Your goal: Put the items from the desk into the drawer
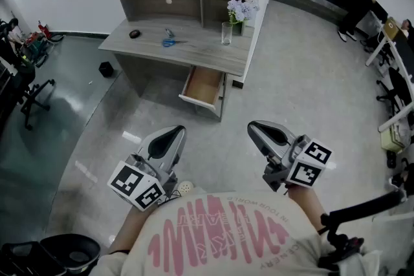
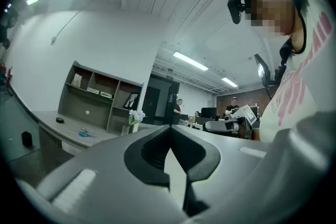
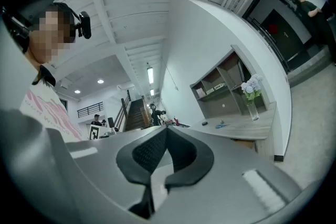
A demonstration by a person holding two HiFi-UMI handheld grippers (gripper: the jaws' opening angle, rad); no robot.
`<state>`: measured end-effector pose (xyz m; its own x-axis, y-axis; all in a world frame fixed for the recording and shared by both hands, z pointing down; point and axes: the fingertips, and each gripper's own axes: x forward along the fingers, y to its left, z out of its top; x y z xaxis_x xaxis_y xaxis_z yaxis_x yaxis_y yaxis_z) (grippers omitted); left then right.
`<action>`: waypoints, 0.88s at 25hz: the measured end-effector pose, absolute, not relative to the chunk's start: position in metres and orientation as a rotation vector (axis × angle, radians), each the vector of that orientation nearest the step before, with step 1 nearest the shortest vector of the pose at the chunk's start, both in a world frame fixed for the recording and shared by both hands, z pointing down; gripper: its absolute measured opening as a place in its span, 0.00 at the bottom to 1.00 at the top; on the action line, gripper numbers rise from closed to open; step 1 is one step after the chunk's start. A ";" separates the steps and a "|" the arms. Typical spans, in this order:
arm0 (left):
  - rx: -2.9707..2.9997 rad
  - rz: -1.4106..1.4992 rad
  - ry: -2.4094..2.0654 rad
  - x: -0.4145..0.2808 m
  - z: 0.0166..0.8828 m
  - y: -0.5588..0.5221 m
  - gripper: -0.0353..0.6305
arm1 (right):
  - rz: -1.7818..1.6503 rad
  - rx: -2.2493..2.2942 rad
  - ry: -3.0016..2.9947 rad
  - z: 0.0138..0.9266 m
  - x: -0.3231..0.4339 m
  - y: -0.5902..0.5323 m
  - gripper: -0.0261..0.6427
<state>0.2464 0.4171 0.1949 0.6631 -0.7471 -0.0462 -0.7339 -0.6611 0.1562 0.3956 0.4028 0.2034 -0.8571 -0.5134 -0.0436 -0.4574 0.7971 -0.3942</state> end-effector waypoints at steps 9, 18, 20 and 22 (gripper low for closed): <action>2.742 -0.168 -1.263 0.243 0.197 0.413 0.08 | -0.557 -0.769 2.846 0.206 0.399 0.400 0.05; 2.671 -0.236 -1.421 0.198 0.198 0.392 0.08 | -0.558 -0.795 2.896 0.223 0.390 0.377 0.05; 2.611 -0.347 -1.435 0.177 0.194 0.381 0.08 | -0.543 -0.799 2.918 0.226 0.382 0.368 0.05; 2.633 -0.333 -1.470 0.162 0.193 0.370 0.08 | -0.521 -0.814 2.937 0.228 0.373 0.356 0.05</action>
<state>0.1621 0.3704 0.1932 0.5079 -0.8503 -0.1383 -0.8267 -0.5262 0.1991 0.3729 0.3561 0.2284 -0.8602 -0.5083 0.0415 -0.4915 0.8046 -0.3331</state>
